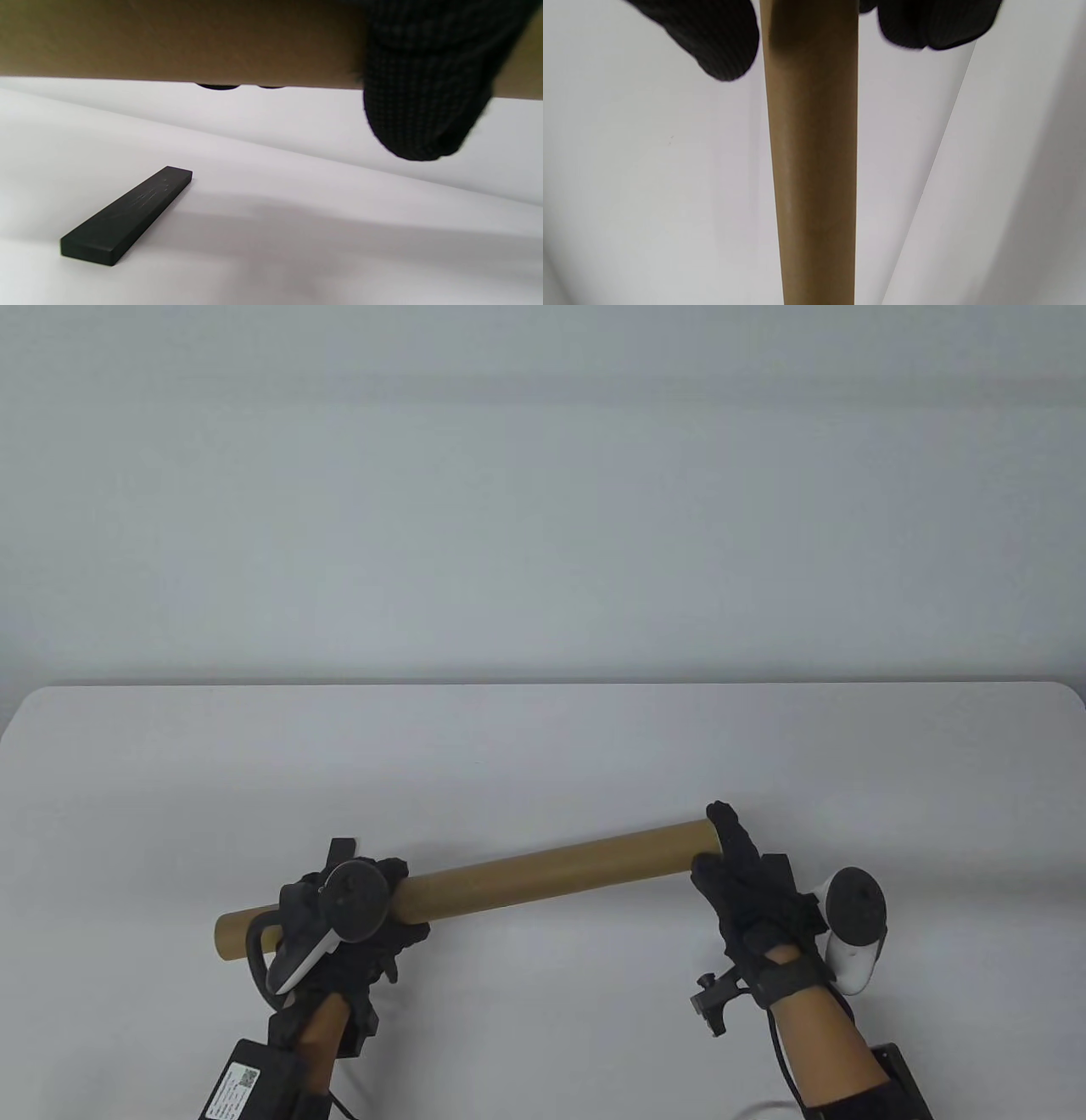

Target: Roll up map and store in mailing tube

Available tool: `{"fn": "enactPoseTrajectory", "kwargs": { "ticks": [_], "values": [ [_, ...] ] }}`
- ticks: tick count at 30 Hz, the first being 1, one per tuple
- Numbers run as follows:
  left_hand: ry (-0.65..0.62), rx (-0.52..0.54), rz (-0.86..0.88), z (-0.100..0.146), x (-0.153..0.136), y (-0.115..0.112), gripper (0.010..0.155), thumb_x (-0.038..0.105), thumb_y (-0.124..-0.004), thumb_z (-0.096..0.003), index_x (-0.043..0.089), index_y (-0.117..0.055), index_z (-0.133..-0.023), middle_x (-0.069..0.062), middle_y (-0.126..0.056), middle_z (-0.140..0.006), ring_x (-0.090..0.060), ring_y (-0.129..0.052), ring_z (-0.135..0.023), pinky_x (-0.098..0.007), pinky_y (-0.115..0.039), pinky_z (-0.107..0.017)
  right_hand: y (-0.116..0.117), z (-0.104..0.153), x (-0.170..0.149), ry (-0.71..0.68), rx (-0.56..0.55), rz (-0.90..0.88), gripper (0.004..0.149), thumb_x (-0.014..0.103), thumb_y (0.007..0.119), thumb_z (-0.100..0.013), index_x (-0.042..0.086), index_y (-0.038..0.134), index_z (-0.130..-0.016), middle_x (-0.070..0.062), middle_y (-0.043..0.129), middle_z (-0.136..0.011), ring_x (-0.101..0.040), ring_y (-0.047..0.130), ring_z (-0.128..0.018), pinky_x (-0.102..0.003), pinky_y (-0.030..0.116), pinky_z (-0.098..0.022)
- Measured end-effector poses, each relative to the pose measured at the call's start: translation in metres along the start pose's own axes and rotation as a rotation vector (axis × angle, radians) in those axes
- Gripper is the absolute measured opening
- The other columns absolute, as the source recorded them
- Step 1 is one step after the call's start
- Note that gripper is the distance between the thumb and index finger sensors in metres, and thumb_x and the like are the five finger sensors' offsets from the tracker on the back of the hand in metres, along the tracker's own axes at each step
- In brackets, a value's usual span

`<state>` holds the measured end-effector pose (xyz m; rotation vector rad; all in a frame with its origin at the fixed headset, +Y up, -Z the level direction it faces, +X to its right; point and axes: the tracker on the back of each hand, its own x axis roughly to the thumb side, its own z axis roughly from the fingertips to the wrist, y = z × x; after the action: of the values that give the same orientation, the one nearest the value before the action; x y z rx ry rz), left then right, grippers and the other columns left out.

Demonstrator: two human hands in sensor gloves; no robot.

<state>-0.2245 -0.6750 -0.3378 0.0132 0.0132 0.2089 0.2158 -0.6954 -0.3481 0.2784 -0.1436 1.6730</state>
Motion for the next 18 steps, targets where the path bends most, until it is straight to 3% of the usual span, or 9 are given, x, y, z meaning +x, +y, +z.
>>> {"fn": "enactPoseTrajectory", "kwargs": {
  "ticks": [2, 6, 12, 18],
  "values": [
    [-0.006, -0.013, 0.016, 0.0, -0.001, 0.0, 0.073, 0.065, -0.103, -0.0269, 0.046, -0.073, -0.091, 0.007, -0.081, -0.093, -0.02, -0.086, -0.088, -0.05, -0.056, -0.079, 0.001, -0.002, 0.001, -0.028, 0.054, 0.016, 0.081, 0.037, 0.076, -0.057, -0.002, 0.03, -0.113, -0.036, 0.027, -0.108, -0.065, 0.05, -0.092, -0.067, 0.059, -0.058],
    [-0.003, -0.003, -0.002, 0.0, 0.004, 0.001, 0.072, 0.064, -0.103, -0.0266, 0.046, -0.074, -0.09, 0.007, -0.081, -0.092, -0.021, -0.085, -0.088, -0.05, -0.056, -0.079, 0.006, -0.001, 0.001, -0.014, 0.054, -0.009, 0.094, 0.039, 0.082, -0.055, -0.002, 0.02, -0.111, -0.037, 0.018, -0.107, -0.063, 0.052, -0.093, -0.067, 0.059, -0.059],
    [-0.003, -0.035, 0.029, -0.002, 0.0, 0.0, 0.073, 0.065, -0.103, -0.0266, 0.047, -0.073, -0.091, 0.008, -0.081, -0.093, -0.02, -0.086, -0.088, -0.048, -0.057, -0.079, -0.004, -0.007, 0.004, -0.037, 0.108, 0.05, 0.097, 0.043, 0.085, -0.054, -0.001, 0.021, -0.112, -0.035, 0.023, -0.109, -0.064, 0.047, -0.094, -0.069, 0.055, -0.06],
    [0.071, -0.049, 0.132, -0.006, -0.021, 0.006, 0.077, 0.066, -0.1, -0.0292, 0.047, -0.067, -0.096, 0.008, -0.08, -0.095, -0.021, -0.087, -0.088, -0.049, -0.058, -0.079, -0.007, -0.005, 0.018, -0.089, 0.07, 0.167, 0.099, 0.047, 0.085, -0.054, 0.002, 0.019, -0.113, -0.033, 0.017, -0.11, -0.065, 0.044, -0.094, -0.069, 0.051, -0.062]
  ]
}}
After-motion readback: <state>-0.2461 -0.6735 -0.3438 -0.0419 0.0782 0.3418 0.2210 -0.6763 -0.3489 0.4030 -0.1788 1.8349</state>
